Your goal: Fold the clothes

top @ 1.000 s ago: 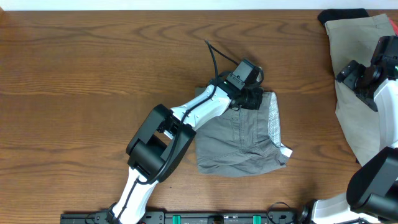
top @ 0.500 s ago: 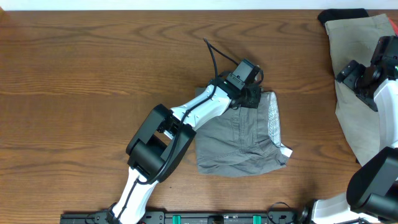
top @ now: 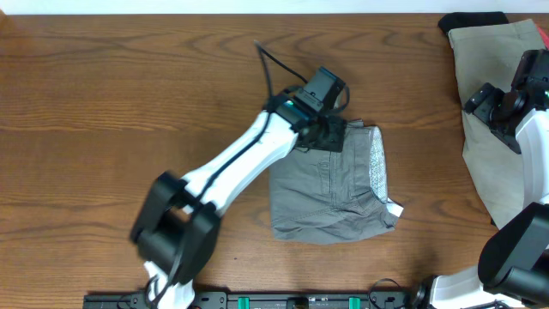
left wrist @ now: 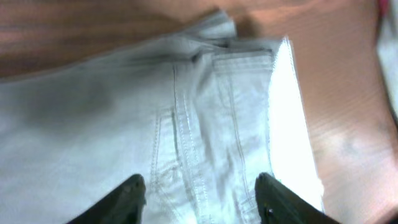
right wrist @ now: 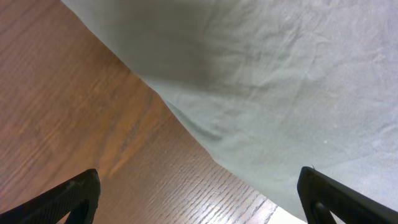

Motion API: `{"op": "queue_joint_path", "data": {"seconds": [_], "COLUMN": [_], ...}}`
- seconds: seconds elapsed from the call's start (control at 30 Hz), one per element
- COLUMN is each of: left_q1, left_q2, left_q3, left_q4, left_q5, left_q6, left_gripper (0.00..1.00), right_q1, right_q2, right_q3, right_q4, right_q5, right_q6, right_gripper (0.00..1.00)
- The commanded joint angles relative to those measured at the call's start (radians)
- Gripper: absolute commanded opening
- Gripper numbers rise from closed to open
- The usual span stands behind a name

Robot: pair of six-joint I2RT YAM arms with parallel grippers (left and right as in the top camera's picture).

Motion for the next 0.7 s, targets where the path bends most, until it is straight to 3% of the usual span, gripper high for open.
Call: {"op": "queue_joint_path", "data": {"seconds": [0.0,0.03,0.17,0.33,0.67], "left_q1": [-0.003,-0.006,-0.032,-0.085,-0.182], "left_q2": [-0.037,-0.036,-0.018,0.017,0.092], "left_q3": [0.005,0.004,-0.017,-0.058,-0.069], "left_q4": [-0.093,-0.129,-0.23,-0.233,-0.137], "left_q5": [0.064,0.084,0.1,0.116,0.249], "left_q6": [0.008,0.008,0.008,0.007,-0.024], "left_gripper": [0.6,0.6,0.44,0.06,0.06], "right_q1": [-0.005,-0.005,-0.005,-0.005,-0.005], "right_q2": [-0.016,-0.016,-0.016,-0.016,-0.016], "right_q3": [0.002,0.002,0.002,0.002,0.002], "right_q4": [-0.001,-0.001,-0.001,-0.001,-0.001], "right_q5": [0.014,0.014,0.013,0.014,0.013], "right_q6": [-0.007,-0.007,-0.007,-0.007,-0.007], "right_gripper": [0.99,0.99,0.99,0.99,0.99]}}
